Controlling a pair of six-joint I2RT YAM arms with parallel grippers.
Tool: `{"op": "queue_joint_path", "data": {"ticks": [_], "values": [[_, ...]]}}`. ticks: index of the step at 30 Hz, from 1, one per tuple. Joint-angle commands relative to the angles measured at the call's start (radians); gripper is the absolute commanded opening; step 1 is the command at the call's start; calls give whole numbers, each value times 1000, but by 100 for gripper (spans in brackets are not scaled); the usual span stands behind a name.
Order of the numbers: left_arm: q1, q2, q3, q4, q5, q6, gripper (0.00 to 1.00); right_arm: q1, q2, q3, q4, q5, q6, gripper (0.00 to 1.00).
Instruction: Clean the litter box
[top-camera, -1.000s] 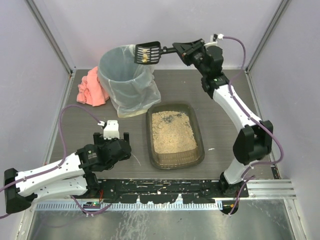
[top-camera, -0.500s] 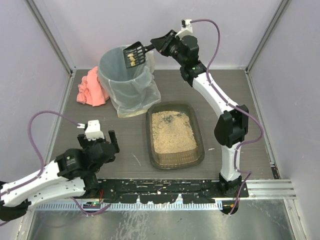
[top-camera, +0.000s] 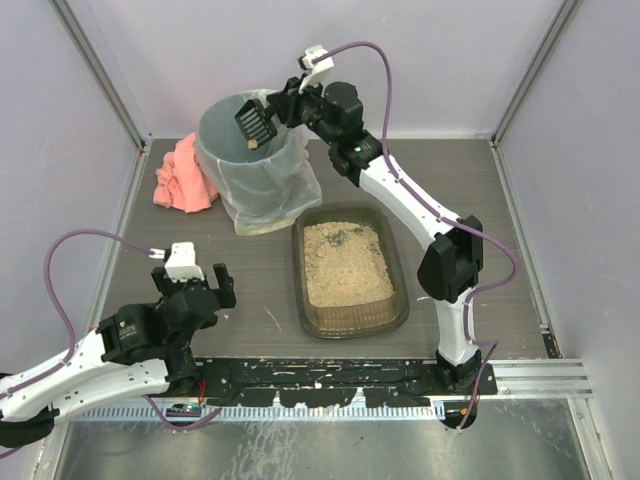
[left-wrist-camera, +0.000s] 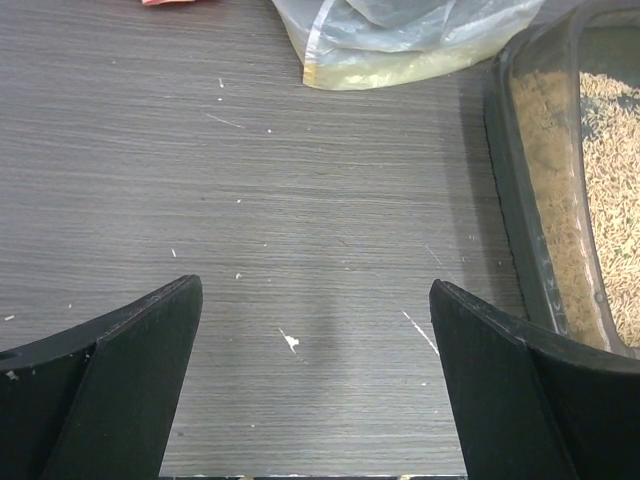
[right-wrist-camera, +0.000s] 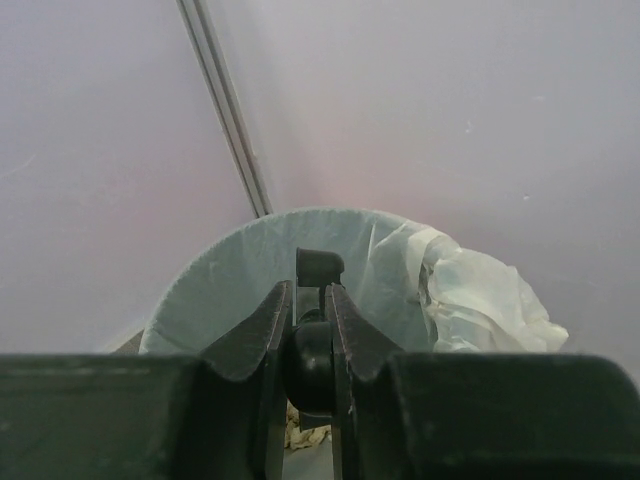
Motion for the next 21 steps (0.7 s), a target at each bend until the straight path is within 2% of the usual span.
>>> {"op": "queue_joint_path", "data": {"ticks": [1,6,14,18,21], "values": [[0,-12,-21,114,11,84,98,52,-78,76,41,70,-215,1],[0,-59,-43,130,30,108,98,105,-101,84,32,135,-347,1],[0,-172,-80,176,66,142,98,116,-209,87,-40,179,-335,1],[0,-234,-91,172,53,136,98,117,-368,-52,-13,221,-288,1],[0,-277,-101,174,48,136,98,117,-522,-230,18,293,-235,1]]}}
